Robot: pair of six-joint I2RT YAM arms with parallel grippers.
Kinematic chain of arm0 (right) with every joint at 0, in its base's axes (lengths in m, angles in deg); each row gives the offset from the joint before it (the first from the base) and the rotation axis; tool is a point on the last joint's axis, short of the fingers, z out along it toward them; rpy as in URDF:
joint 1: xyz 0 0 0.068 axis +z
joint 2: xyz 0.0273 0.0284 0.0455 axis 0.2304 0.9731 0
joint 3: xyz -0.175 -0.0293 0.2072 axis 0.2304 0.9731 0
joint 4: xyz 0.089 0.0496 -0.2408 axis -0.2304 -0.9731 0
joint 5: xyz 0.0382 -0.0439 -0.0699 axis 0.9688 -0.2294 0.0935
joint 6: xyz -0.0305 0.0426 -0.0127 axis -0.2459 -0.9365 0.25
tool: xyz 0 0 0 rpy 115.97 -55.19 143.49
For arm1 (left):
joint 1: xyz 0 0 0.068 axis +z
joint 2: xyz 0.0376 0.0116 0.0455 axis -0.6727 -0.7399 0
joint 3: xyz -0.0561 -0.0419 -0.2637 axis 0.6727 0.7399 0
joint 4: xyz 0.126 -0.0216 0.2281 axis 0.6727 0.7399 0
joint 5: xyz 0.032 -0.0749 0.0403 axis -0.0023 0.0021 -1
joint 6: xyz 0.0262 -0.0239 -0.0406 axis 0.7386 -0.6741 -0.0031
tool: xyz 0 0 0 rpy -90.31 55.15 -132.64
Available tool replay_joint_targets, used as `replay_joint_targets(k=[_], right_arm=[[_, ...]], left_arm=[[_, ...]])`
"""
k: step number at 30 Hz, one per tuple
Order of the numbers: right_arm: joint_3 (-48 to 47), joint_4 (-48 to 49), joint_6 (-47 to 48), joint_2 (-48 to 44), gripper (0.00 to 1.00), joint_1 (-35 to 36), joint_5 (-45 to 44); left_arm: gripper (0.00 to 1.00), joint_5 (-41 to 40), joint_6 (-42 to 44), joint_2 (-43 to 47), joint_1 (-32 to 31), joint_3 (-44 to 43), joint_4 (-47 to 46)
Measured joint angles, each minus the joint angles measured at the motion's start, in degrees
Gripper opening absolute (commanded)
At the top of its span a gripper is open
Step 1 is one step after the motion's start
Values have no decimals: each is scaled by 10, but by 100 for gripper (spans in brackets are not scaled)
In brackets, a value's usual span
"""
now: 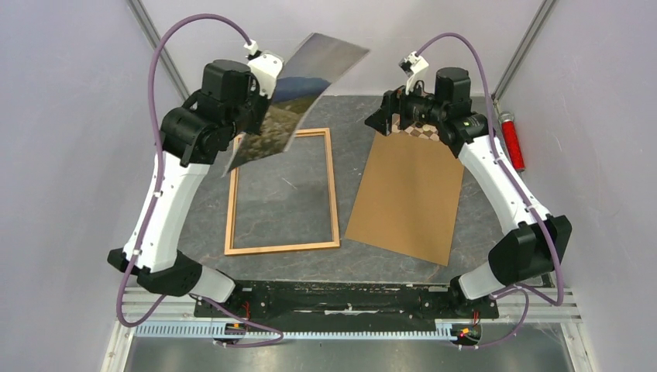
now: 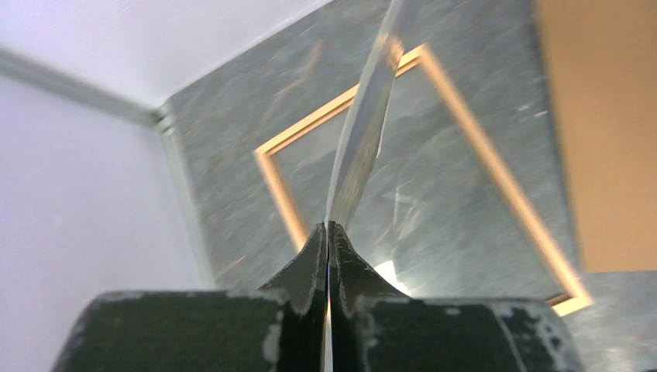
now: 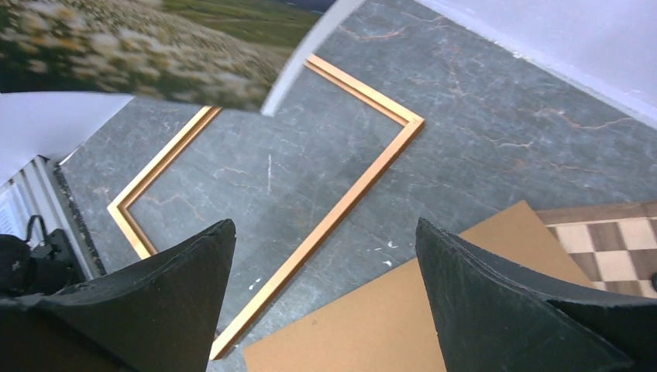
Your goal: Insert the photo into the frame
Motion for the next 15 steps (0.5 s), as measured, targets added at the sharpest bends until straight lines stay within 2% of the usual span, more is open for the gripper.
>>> replay_joint_targets(k=[4,8,11,15], right_arm=[[0,6,-13,7,89,15,1],[7,26,-21,7,89,22,2],[30,35,-25,6,89,26,2],[63,38,-25,5,89,33,2]], left_arm=[[2,-111,32,22,6,8,45],[2,-190,52,64,16,97,51],[2,-209,58,87,19,166,66],[2,-192,57,89,15,229,73]])
